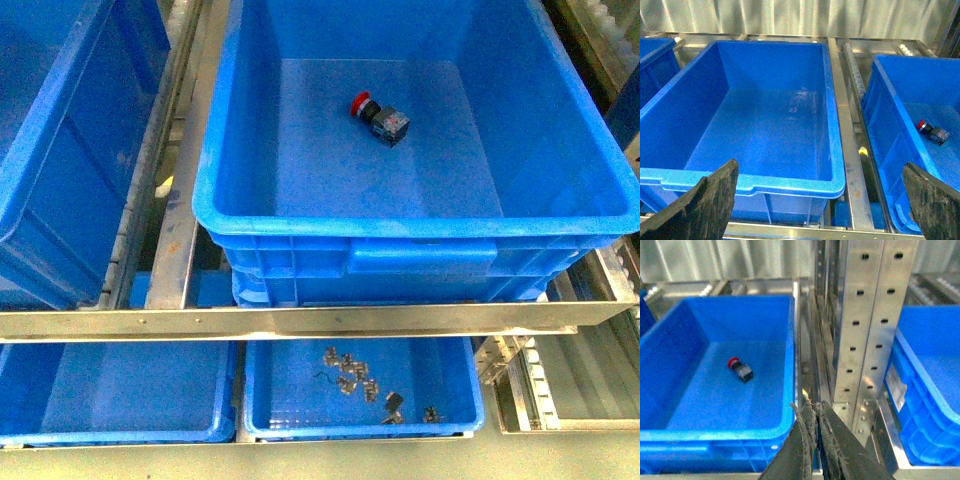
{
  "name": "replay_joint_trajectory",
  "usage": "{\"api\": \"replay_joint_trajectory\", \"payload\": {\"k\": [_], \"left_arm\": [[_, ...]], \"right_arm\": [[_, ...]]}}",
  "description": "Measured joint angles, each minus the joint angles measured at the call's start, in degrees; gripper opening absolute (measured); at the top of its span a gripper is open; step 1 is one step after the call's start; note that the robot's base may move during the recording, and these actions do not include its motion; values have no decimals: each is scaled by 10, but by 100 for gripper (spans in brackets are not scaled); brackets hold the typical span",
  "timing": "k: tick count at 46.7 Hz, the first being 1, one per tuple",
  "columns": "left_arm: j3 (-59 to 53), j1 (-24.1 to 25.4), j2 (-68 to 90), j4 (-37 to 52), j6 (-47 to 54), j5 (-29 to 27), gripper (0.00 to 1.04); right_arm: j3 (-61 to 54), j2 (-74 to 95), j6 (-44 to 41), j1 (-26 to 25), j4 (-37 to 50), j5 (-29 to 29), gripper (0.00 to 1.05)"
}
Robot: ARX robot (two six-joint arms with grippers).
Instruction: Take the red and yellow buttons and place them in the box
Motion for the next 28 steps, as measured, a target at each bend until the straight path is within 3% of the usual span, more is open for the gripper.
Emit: {"api": "replay_joint_trajectory", "payload": {"k": [12,20,25,28], "left_arm": [[0,0,0,0,0,0,97],[0,0,0,0,0,0,97],[0,0,0,0,0,0,97],[0,0,0,0,0,0,97]], "right_arm": [[0,-8,-1,0,-3,0,6],[0,-8,-1,0,-3,0,45],[0,-8,-1,0,-3,0,61],[0,-8,-1,0,-3,0,77]]}}
